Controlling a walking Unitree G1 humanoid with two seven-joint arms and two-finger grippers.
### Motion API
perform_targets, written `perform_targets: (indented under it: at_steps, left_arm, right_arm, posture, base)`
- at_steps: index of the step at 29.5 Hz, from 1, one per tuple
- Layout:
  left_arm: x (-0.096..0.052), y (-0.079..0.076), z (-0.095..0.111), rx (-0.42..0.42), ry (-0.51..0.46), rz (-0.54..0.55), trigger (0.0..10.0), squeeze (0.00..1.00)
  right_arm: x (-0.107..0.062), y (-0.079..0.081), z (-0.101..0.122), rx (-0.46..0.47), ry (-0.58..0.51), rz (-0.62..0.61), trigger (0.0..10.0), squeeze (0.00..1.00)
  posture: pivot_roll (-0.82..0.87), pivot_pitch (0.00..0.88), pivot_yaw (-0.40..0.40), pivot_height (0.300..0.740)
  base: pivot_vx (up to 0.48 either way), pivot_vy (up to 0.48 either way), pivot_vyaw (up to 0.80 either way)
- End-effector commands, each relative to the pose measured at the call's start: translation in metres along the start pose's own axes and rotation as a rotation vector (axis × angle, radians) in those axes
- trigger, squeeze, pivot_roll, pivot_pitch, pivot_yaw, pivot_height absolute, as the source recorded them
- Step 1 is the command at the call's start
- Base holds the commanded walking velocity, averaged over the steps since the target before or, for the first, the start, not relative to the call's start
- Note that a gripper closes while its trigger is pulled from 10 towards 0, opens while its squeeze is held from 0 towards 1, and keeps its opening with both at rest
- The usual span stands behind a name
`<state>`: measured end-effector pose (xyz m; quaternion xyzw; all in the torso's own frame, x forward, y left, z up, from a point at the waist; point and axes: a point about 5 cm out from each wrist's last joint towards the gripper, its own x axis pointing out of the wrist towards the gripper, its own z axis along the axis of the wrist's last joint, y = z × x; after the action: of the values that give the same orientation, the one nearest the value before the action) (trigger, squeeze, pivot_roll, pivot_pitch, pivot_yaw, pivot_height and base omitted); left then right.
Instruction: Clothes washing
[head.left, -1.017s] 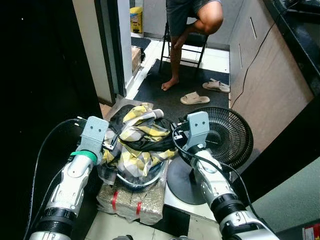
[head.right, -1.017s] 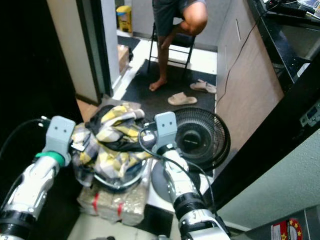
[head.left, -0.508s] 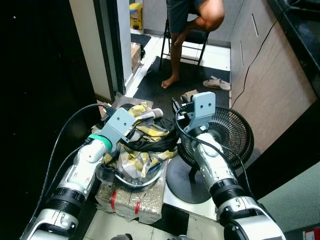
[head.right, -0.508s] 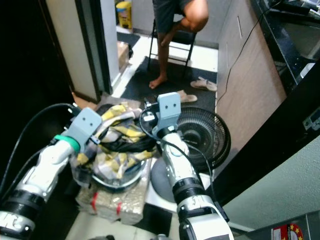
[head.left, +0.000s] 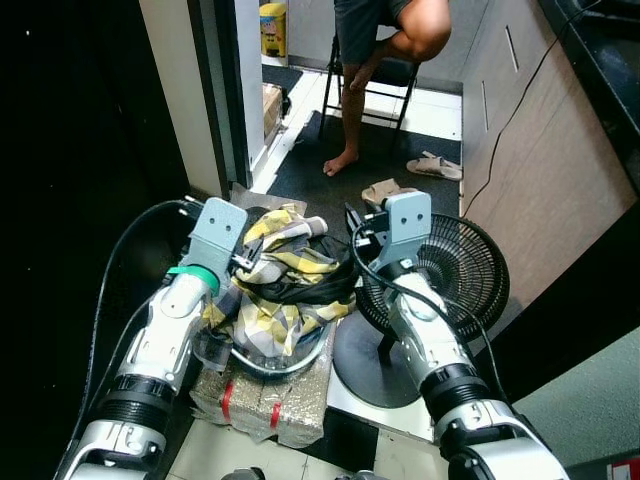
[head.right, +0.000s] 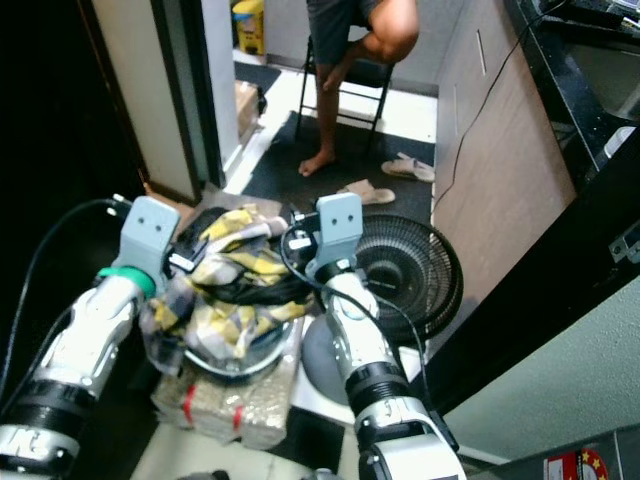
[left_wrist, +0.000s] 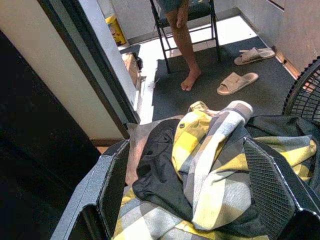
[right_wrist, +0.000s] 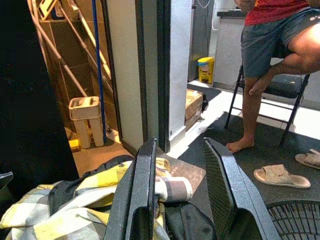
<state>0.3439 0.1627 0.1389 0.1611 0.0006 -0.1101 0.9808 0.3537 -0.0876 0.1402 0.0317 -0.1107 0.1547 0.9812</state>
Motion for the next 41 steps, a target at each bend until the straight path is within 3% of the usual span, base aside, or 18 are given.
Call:
perform_targets:
  at_steps: [1, 41]
  left_arm:
    - [-0.0018, -0.0015, -0.0083, -0.007, 0.029, -0.002, 10.0, 0.0]
    - [-0.0017, -0.0035, -0.0077, -0.016, 0.031, -0.003, 10.0, 0.0]
  right_arm:
    - [-0.0011, -0.0005, -0.0006, 0.01, 0.004, -0.003, 10.0, 0.0]
    - [-0.0008, -0.0009, 0.0014, 0.002, 0.0, 0.007, 10.0, 0.0]
  posture:
    - [0.06, 0.0, 0.002, 0.71]
    - [0.05, 0.0, 0.004, 0.56]
  base:
    - [0.0, 0.0, 0.0]
    - [0.0, 0.0, 0.0]
